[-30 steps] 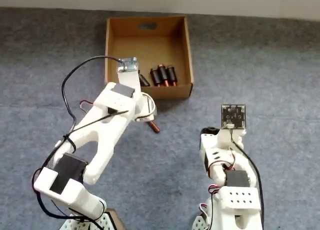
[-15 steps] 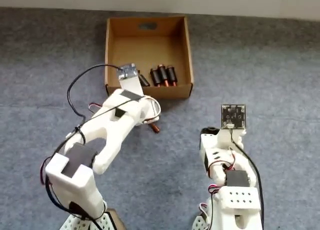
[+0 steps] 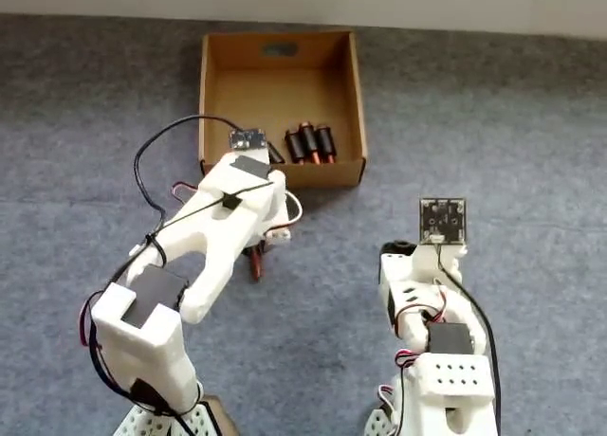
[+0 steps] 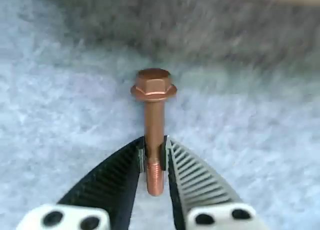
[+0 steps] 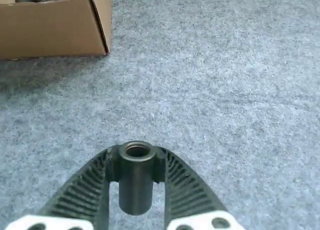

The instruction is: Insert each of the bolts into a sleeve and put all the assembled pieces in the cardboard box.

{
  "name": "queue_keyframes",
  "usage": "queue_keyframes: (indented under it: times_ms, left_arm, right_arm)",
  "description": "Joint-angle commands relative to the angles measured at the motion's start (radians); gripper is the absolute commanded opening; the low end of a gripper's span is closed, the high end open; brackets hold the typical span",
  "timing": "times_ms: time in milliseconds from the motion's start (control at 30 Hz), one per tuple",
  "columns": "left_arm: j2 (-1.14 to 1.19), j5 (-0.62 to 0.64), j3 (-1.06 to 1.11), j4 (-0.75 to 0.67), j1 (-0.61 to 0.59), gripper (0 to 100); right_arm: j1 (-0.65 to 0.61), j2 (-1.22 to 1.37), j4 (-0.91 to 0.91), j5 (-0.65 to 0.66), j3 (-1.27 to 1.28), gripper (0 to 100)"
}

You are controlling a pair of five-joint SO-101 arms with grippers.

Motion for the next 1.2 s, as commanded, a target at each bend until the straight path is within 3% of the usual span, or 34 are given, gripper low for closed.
queue_keyframes:
  times_ms: [0,133,400,633,867,1167]
  left_arm:
    - [-0.028,-0.127,-0.002,0.098,0.008,1]
    - [-0.173,-0.338,0.165,0.068,0.008,1]
    - [-0.591,-0.563,0.596,-0.265,-0.027,2]
    - [-0.654,-0.572,0.641,-0.278,-0.033,28]
    - [-0.653,-0.572,0.638,-0.382,-0.031,23]
    - [-0.65,-0.572,0.621,-0.388,-0.105,19]
  right_arm:
    - [0.007,-0.012,-0.019,-0.011,-0.004,0.5]
    - [0.007,-0.013,-0.018,-0.011,-0.004,0.5]
    - [0.007,-0.013,-0.018,-0.011,-0.004,0.5]
    - [0.007,-0.013,-0.018,-0.011,-0.004,0.5]
    - [0.007,-0.013,-0.018,-0.011,-0.004,0.5]
    - [0.007,-0.015,-0.019,-0.008,0.015,0.5]
